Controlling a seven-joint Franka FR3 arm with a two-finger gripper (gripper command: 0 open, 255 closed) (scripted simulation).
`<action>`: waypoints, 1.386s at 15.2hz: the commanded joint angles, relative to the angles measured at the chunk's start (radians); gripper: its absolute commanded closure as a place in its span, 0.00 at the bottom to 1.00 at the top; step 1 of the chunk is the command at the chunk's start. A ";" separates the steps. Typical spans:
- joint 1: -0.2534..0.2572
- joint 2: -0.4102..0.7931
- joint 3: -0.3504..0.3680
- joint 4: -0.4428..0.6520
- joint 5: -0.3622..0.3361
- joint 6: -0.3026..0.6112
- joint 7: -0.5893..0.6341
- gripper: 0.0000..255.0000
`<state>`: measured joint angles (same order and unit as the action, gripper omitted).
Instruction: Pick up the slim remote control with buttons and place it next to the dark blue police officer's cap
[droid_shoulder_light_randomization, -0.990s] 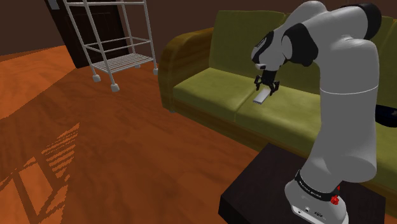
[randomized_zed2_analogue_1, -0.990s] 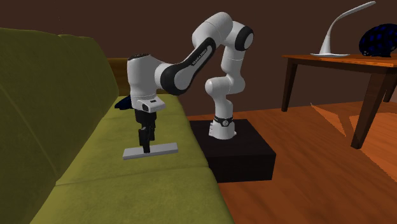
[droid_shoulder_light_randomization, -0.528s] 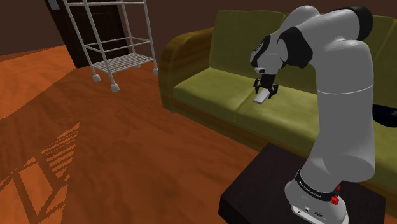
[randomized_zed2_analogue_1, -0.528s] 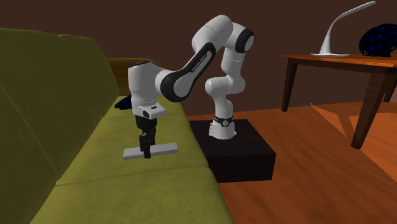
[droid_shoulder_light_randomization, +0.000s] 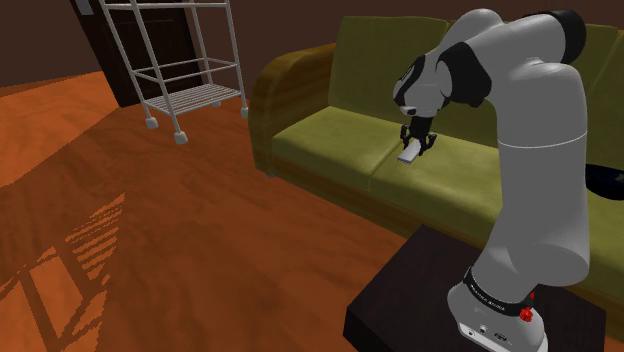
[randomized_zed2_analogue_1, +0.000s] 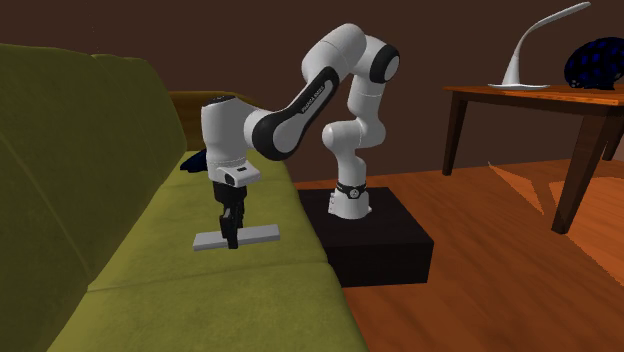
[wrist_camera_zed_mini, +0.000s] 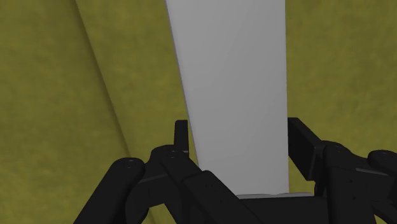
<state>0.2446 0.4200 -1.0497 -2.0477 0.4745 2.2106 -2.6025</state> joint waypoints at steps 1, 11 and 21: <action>0.000 0.000 0.000 -0.001 0.000 0.000 0.000 1.00; 0.037 -0.043 -0.045 0.019 -0.052 -0.046 0.034 1.00; 0.108 -0.128 -0.124 0.075 -0.152 -0.145 0.100 1.00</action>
<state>0.3498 0.2963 -1.1700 -1.9818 0.3283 2.0760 -2.5071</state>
